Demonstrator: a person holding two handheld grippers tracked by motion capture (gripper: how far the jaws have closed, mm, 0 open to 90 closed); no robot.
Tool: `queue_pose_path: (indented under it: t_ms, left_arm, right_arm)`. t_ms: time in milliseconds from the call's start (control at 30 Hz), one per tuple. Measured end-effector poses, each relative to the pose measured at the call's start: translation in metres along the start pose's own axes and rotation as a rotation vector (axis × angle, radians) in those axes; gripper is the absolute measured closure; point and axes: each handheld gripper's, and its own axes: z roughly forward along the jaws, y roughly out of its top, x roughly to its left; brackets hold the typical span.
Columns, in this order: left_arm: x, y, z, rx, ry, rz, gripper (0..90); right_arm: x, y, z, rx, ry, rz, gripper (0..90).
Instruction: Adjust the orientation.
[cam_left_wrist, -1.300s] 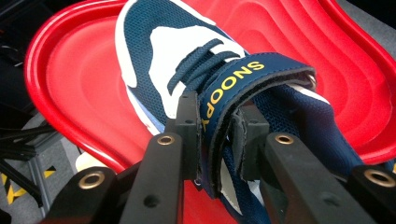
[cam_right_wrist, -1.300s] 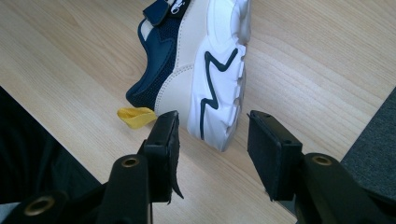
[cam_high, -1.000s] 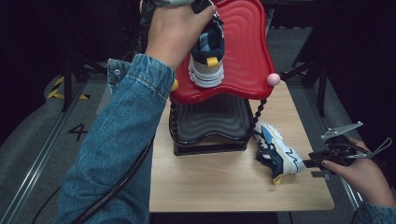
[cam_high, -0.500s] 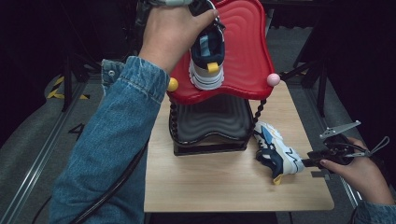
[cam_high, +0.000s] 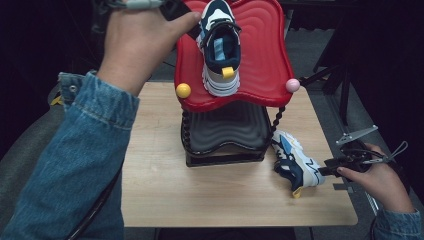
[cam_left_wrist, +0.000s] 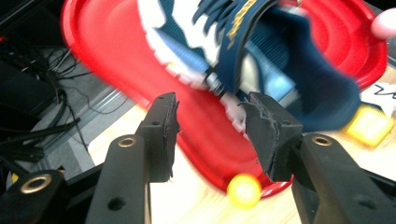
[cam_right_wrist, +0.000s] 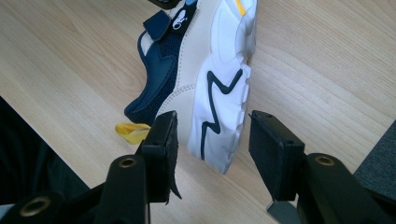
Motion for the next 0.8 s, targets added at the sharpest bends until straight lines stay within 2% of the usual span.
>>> queue_pose_path:
  t_ms: [167, 367, 567, 800]
  left_arm:
    - [0.017, -0.028, -0.005, 0.016, 0.021, -0.050, 54.1]
    - [0.031, -0.056, -0.001, 0.035, 0.023, -0.084, 53.8]
    - [0.042, -0.080, 0.007, 0.060, 0.016, -0.112, 53.5]
    - [0.051, -0.113, 0.025, 0.081, -0.001, -0.140, 52.4]
  right_arm:
    - [-0.001, 0.006, 0.003, 0.001, 0.002, -0.008, 53.7]
    - [-0.004, 0.014, 0.006, -0.004, 0.005, -0.018, 53.7]
    - [-0.005, 0.022, 0.010, -0.004, 0.016, -0.018, 55.5]
    - [-0.009, 0.038, 0.015, -0.036, 0.029, -0.018, 57.6]
